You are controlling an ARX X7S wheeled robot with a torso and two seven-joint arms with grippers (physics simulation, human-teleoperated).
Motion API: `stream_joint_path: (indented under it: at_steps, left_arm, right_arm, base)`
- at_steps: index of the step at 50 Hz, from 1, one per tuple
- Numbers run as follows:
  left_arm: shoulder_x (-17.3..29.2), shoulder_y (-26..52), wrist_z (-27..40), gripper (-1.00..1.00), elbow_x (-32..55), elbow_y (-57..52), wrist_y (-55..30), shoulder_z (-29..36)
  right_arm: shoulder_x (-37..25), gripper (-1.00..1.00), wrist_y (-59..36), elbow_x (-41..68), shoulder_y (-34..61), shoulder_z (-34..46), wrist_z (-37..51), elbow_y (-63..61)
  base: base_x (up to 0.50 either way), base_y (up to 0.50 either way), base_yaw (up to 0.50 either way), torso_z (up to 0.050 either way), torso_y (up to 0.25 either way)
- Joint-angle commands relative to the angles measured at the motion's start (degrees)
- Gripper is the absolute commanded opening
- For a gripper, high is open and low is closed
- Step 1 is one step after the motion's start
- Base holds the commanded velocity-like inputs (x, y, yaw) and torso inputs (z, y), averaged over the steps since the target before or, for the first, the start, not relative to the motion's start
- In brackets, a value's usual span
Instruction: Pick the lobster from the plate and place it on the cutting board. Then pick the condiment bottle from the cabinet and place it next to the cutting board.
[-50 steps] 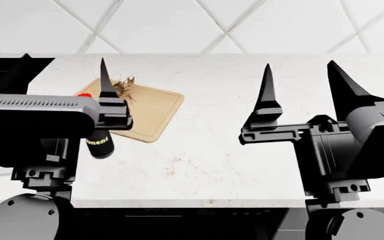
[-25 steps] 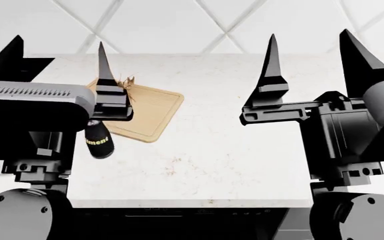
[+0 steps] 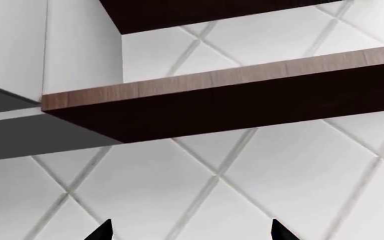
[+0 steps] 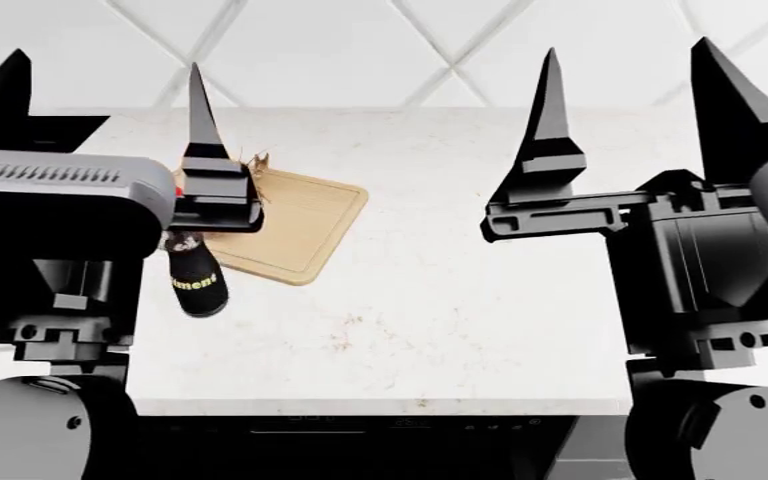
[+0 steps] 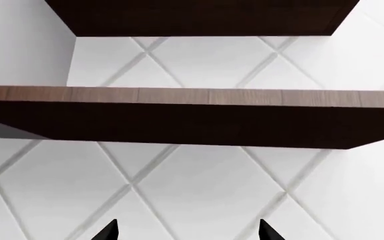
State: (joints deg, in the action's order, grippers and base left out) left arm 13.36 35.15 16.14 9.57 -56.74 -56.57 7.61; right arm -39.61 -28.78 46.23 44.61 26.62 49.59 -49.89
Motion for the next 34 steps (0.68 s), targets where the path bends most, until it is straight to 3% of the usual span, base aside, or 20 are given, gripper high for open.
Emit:
stream_joint_path:
  at_steps: [1,7,18,29,34]
  left_arm:
    - [0.0,0.4,0.2,1.0,0.8,-0.3,-0.1,-0.2]
    - [0.4,4.3,0.4,1.0,0.8,-0.3,-1.8,0.4]
    - [-0.2,18.2,2.5,1.0,4.9,-3.2,-12.6,1.8]
    - [4.8,18.8,12.8,1.0,17.7,-3.1,-9.1,1.1]
    - [7.4,12.3,14.6,1.0,15.2,-2.3,-1.9,3.3]
  right_arm:
    - [-0.2,1.0,-0.1,0.4,0.3,-0.1,0.4,-0.5]
    - [0.6,1.0,-2.6,1.1,5.2,0.6,-0.7,1.2]
    - [3.9,1.0,-7.2,2.9,17.5,1.5,-3.8,6.3]
    - [3.6,1.0,-5.6,1.5,14.9,1.9,-2.8,3.7]
    - [3.4,1.0,0.3,-3.4,7.9,2.6,-3.4,3.9]
  base:
    - [0.0,0.0,0.0,0.0,0.0]
    - [0.0,0.0,0.0,0.0,0.0]
    - [0.0,0.0,0.0,0.0,0.0]
    - [0.0,0.0,0.0,0.0,0.0]
    - [0.0,0.0,0.0,0.0,0.0]
